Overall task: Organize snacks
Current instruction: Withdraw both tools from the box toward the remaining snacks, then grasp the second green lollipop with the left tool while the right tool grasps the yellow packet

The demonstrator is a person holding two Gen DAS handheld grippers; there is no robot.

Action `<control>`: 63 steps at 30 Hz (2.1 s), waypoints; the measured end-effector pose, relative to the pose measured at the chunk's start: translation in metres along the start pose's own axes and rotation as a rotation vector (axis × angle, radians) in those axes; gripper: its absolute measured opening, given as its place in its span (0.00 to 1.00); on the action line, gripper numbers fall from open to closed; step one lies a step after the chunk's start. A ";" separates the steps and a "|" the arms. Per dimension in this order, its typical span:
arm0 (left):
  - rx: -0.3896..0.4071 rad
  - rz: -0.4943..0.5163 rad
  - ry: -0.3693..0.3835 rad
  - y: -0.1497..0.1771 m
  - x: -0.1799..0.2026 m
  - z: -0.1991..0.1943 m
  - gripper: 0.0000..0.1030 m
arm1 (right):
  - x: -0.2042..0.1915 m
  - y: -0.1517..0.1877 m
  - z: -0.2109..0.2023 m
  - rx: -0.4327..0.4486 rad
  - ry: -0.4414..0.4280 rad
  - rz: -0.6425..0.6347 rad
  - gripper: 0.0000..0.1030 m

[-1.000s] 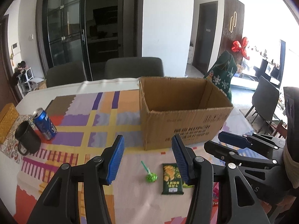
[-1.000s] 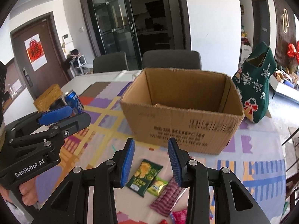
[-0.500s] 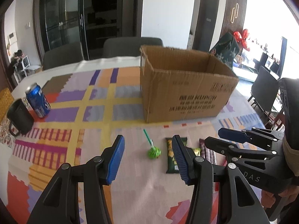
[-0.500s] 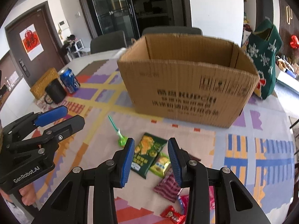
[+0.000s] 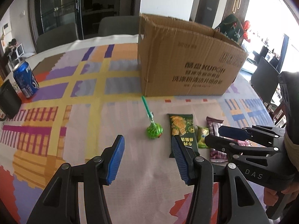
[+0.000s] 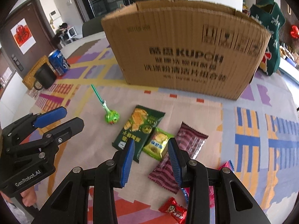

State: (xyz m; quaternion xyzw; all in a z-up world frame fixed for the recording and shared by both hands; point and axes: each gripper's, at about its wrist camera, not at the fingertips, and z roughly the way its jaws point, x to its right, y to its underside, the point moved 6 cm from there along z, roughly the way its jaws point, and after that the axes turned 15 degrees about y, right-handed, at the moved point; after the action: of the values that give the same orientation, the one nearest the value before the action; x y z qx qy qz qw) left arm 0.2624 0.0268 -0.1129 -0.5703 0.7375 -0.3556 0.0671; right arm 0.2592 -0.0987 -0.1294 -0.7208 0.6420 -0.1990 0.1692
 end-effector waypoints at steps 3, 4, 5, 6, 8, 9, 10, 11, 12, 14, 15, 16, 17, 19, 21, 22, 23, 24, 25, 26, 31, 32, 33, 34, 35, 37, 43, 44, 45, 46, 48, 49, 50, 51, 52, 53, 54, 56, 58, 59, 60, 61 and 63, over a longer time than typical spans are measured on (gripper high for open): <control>-0.013 0.001 0.000 0.002 -0.003 0.008 0.50 | -0.001 0.003 0.008 -0.019 -0.003 0.003 0.37; -0.016 0.001 0.003 0.003 -0.004 0.011 0.50 | -0.001 0.004 0.011 -0.022 -0.001 0.004 0.37; -0.019 0.001 0.007 0.003 -0.005 0.013 0.50 | -0.001 0.004 0.013 -0.026 0.000 0.005 0.37; -0.021 0.002 0.009 0.003 -0.006 0.016 0.50 | -0.002 0.004 0.016 -0.030 0.000 0.008 0.37; -0.024 0.005 0.015 0.002 -0.007 0.021 0.50 | 0.000 0.004 0.019 -0.035 0.003 0.015 0.37; -0.026 0.004 0.016 0.001 -0.008 0.023 0.50 | -0.001 0.004 0.022 -0.038 0.002 0.017 0.37; -0.028 0.002 0.017 0.000 -0.009 0.026 0.50 | -0.001 0.003 0.024 -0.042 0.001 0.020 0.37; -0.031 0.000 0.022 -0.001 -0.009 0.029 0.50 | -0.002 0.003 0.026 -0.045 0.000 0.022 0.37; -0.033 -0.001 0.023 -0.001 -0.010 0.031 0.50 | -0.003 0.003 0.027 -0.048 -0.001 0.023 0.37; -0.037 -0.006 0.024 -0.003 -0.011 0.036 0.50 | -0.001 0.003 0.030 -0.054 -0.001 0.024 0.37; -0.041 -0.007 0.026 -0.004 -0.011 0.039 0.50 | -0.001 0.003 0.032 -0.057 -0.003 0.028 0.37; -0.043 -0.008 0.027 -0.004 -0.011 0.042 0.50 | 0.000 0.003 0.033 -0.058 -0.004 0.032 0.37; -0.046 -0.010 0.026 -0.005 -0.012 0.045 0.50 | 0.001 0.002 0.034 -0.057 -0.002 0.035 0.37; -0.051 -0.017 0.029 -0.007 -0.013 0.051 0.50 | -0.001 -0.001 0.036 -0.055 0.002 0.034 0.37; -0.055 -0.032 0.029 -0.008 -0.014 0.056 0.50 | 0.000 -0.002 0.038 -0.055 0.003 0.035 0.37; -0.056 -0.038 0.032 -0.009 -0.015 0.058 0.50 | -0.001 -0.003 0.039 -0.054 0.004 0.034 0.37; -0.058 -0.041 0.032 -0.009 -0.015 0.060 0.50 | -0.001 -0.004 0.040 -0.054 0.005 0.031 0.37; -0.060 -0.043 0.030 -0.010 -0.015 0.062 0.49 | -0.002 -0.005 0.040 -0.053 0.007 0.028 0.37; -0.061 -0.044 0.031 -0.010 -0.015 0.063 0.49 | -0.002 -0.005 0.041 -0.053 0.007 0.027 0.36; -0.063 -0.045 0.031 -0.010 -0.015 0.065 0.49 | -0.002 -0.005 0.042 -0.052 0.007 0.025 0.36; -0.067 -0.037 0.029 -0.011 -0.014 0.068 0.43 | -0.005 -0.003 0.045 -0.065 0.002 0.010 0.30; -0.068 -0.037 0.029 -0.012 -0.014 0.068 0.40 | -0.004 -0.002 0.046 -0.065 -0.003 0.018 0.30; -0.071 -0.038 0.034 -0.012 -0.013 0.069 0.33 | -0.003 -0.003 0.046 -0.064 -0.007 0.026 0.30; -0.075 -0.039 0.041 -0.011 -0.013 0.070 0.27 | -0.003 -0.003 0.047 -0.065 -0.008 0.028 0.30; -0.078 -0.041 0.045 -0.011 -0.012 0.071 0.26 | -0.004 -0.004 0.047 -0.064 -0.007 0.026 0.29; -0.074 -0.043 0.044 -0.010 -0.012 0.071 0.26 | -0.003 -0.003 0.047 -0.061 -0.010 0.025 0.22; -0.061 -0.033 0.049 -0.012 -0.006 0.060 0.26 | 0.000 -0.003 0.042 -0.055 -0.020 0.032 0.22; -0.058 -0.032 0.049 -0.013 -0.005 0.058 0.26 | 0.000 -0.003 0.040 -0.052 -0.022 0.035 0.22; -0.054 -0.033 0.049 -0.014 -0.003 0.055 0.26 | 0.001 -0.003 0.038 -0.047 -0.025 0.037 0.22; -0.051 -0.033 0.048 -0.015 -0.002 0.053 0.26 | 0.002 -0.003 0.035 -0.043 -0.027 0.039 0.22; -0.045 -0.030 0.046 -0.016 0.002 0.046 0.26 | 0.004 -0.005 0.029 -0.029 -0.028 0.039 0.22; -0.041 -0.029 0.048 -0.017 0.004 0.044 0.26 | 0.005 -0.005 0.026 -0.021 -0.029 0.039 0.22; -0.037 -0.029 0.051 -0.017 0.006 0.041 0.26 | 0.006 -0.006 0.022 -0.010 -0.028 0.039 0.22; -0.031 -0.028 0.053 -0.018 0.009 0.038 0.26 | 0.007 -0.007 0.017 0.000 -0.028 0.039 0.22; -0.024 -0.027 0.053 -0.020 0.012 0.034 0.26 | 0.008 -0.008 0.014 0.010 -0.030 0.040 0.22; -0.018 -0.025 0.053 -0.021 0.014 0.031 0.26 | 0.009 -0.009 0.008 0.022 -0.032 0.041 0.22; -0.010 -0.022 0.052 -0.022 0.017 0.027 0.26 | 0.009 -0.010 0.005 0.030 -0.033 0.042 0.22; 0.002 -0.015 0.052 -0.026 0.022 0.021 0.26 | 0.011 -0.013 -0.003 0.051 -0.036 0.044 0.22; 0.017 -0.003 0.047 -0.030 0.027 0.013 0.26 | 0.014 -0.017 -0.012 0.069 -0.043 0.049 0.22; 0.023 0.003 0.045 -0.033 0.030 0.010 0.26 | 0.016 -0.018 -0.016 0.079 -0.046 0.052 0.22; 0.032 0.009 0.047 -0.036 0.033 0.006 0.26 | 0.018 -0.020 -0.022 0.092 -0.047 0.055 0.22; 0.040 0.014 0.047 -0.038 0.036 0.002 0.26 | 0.020 -0.022 -0.026 0.102 -0.048 0.057 0.22; 0.056 0.026 0.044 -0.043 0.043 -0.005 0.26 | 0.023 -0.025 -0.034 0.122 -0.050 0.063 0.22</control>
State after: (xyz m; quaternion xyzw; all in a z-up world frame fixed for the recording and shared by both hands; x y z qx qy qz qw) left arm 0.2791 -0.0128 -0.0703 -0.5507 0.7358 -0.3877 0.0716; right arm 0.2659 -0.1183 -0.0858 -0.6935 0.6465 -0.2143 0.2349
